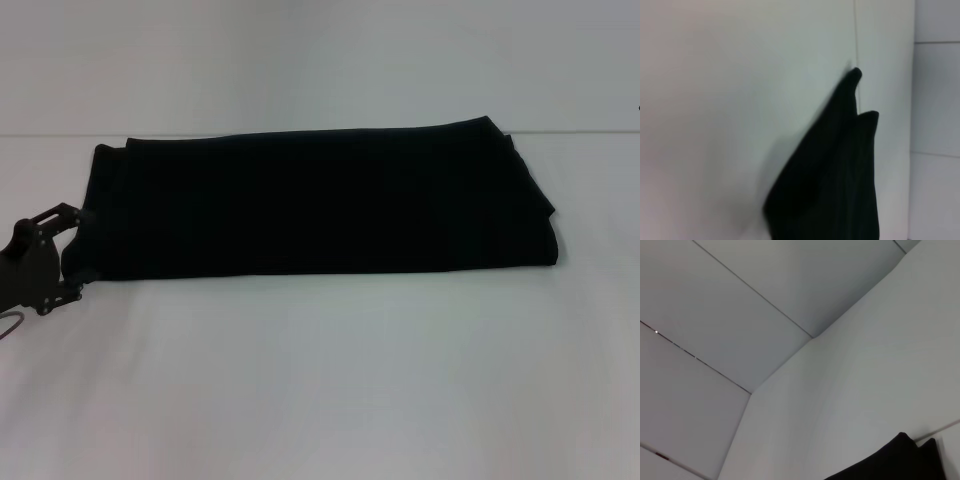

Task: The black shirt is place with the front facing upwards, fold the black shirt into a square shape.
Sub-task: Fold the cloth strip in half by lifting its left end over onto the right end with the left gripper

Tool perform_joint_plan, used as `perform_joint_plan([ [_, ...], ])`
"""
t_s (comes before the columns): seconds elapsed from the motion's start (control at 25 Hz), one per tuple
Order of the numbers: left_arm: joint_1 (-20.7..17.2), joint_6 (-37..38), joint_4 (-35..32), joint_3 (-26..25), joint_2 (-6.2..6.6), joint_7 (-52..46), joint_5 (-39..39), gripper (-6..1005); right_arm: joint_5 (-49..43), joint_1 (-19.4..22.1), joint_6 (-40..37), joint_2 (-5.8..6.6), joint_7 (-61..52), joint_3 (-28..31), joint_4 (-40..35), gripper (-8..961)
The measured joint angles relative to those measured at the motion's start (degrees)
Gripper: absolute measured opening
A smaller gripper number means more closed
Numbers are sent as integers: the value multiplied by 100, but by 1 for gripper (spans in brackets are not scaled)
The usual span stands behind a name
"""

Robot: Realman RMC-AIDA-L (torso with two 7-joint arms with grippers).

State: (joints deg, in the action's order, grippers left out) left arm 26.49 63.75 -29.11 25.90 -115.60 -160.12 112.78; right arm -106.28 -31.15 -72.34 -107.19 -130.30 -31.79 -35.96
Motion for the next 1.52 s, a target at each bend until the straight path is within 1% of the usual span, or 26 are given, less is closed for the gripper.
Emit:
perform_joint_plan([
  [0.24,-11,-291,119,-1,38,-138,4,806,27,35,-3,3,-15,6,18,793],
  [0.92,59,-670,387,37,84,-257,10,805,38,55,42,5,-12,77,37,793],
  [1.24,337,-983,679,29,133,-224,80,804,8,67,54,22,-2,78,97,793],
  [1.4,600,-1015,660,16,121,-130,50,807,4,66,55,29,3,77,106,792],
  [1.52,816,-978,626,-9,155,118,-63,808,4,64,64,31,13,77,109,792],
])
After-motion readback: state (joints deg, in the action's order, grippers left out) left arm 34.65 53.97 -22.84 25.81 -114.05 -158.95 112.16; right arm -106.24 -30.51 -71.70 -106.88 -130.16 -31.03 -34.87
